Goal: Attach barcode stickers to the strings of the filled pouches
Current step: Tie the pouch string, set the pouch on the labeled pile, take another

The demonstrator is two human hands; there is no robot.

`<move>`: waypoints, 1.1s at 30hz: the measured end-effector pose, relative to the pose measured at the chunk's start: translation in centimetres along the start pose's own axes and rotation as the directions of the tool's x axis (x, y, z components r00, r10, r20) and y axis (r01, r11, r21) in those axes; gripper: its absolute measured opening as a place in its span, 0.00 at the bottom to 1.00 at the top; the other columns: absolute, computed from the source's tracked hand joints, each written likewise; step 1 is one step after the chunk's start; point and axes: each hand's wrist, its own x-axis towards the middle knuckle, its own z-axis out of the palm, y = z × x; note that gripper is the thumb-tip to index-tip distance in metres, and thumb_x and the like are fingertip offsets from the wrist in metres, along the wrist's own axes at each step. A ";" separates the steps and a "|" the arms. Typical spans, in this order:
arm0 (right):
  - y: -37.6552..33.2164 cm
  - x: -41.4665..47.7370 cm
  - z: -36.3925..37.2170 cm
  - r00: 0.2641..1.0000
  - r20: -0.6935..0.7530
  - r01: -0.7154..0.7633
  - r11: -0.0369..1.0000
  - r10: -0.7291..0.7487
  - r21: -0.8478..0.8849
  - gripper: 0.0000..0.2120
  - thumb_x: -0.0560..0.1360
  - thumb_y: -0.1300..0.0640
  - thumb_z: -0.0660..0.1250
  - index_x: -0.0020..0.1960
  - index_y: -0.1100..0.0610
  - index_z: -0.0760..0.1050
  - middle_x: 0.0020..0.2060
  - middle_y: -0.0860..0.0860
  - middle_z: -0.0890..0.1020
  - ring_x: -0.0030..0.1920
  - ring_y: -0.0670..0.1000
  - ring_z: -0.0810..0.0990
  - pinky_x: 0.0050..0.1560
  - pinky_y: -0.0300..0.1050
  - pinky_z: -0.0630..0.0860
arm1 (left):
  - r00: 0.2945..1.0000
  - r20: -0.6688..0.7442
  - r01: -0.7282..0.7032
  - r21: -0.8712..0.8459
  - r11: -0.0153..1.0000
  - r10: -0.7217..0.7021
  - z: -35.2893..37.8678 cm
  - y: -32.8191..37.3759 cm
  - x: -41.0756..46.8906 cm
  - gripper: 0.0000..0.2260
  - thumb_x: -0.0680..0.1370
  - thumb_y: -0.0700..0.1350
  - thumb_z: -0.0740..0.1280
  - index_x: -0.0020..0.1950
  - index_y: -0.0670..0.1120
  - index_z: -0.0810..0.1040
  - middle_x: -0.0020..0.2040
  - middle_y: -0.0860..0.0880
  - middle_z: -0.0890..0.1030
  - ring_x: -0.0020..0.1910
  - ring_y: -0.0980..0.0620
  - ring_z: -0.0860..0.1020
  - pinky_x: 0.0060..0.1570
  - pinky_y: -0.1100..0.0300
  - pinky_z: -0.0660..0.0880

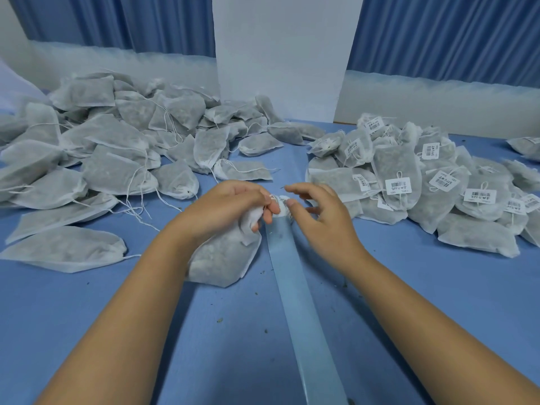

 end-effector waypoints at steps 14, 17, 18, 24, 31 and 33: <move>-1.7 -0.2 -0.5 0.997 0.077 -0.031 0.985 0.018 0.171 0.07 0.73 0.63 0.73 0.43 0.52 0.84 0.44 0.55 0.82 0.41 0.44 0.76 0.42 0.34 0.69 | 1.000 0.010 -0.005 0.017 1.000 0.005 0.1 0.0 0.1 0.16 0.81 0.42 0.60 0.36 0.49 0.83 0.38 0.46 0.83 0.32 0.54 0.76 0.45 0.63 0.74; -1.8 -0.2 -0.6 0.993 0.115 -0.030 0.983 0.009 0.184 0.05 0.74 0.62 0.72 0.43 0.54 0.85 0.42 0.51 0.83 0.40 0.43 0.77 0.41 0.32 0.69 | 1.000 0.025 -0.012 0.012 1.000 0.012 0.2 0.1 0.1 0.16 0.81 0.42 0.60 0.37 0.48 0.82 0.38 0.45 0.83 0.32 0.53 0.75 0.45 0.64 0.74; -1.8 -0.3 -0.6 0.991 0.135 -0.034 0.982 0.009 0.188 0.04 0.74 0.61 0.72 0.43 0.55 0.85 0.40 0.49 0.83 0.41 0.44 0.77 0.41 0.32 0.70 | 0.999 0.030 -0.017 0.006 1.000 0.017 0.2 0.1 0.1 0.16 0.81 0.42 0.60 0.37 0.47 0.82 0.38 0.45 0.83 0.32 0.53 0.75 0.44 0.64 0.75; -1.7 -0.2 -0.5 0.991 0.128 -0.056 0.976 0.030 0.212 0.10 0.75 0.65 0.69 0.38 0.53 0.80 0.40 0.49 0.82 0.35 0.40 0.75 0.37 0.33 0.68 | 1.000 -0.005 -0.023 -0.023 0.999 0.023 0.4 0.2 0.1 0.13 0.80 0.39 0.63 0.39 0.46 0.82 0.40 0.47 0.84 0.33 0.54 0.77 0.42 0.65 0.75; -1.9 -0.3 -0.4 0.991 0.133 -0.050 0.979 0.024 0.197 0.07 0.74 0.66 0.68 0.40 0.57 0.75 0.34 0.41 0.78 0.36 0.40 0.75 0.36 0.32 0.70 | 0.993 -0.120 0.024 0.135 0.991 -0.008 0.5 -0.2 0.5 0.08 0.78 0.43 0.69 0.41 0.50 0.85 0.50 0.51 0.85 0.53 0.54 0.81 0.62 0.58 0.71; -1.9 -0.4 -0.3 0.991 0.131 -0.048 0.974 0.020 0.220 0.09 0.73 0.65 0.72 0.40 0.55 0.73 0.38 0.47 0.79 0.39 0.43 0.77 0.39 0.37 0.72 | 0.992 -0.127 0.033 0.146 0.989 -0.014 0.4 -0.2 0.4 0.08 0.78 0.43 0.68 0.41 0.49 0.85 0.46 0.48 0.85 0.46 0.57 0.80 0.55 0.62 0.72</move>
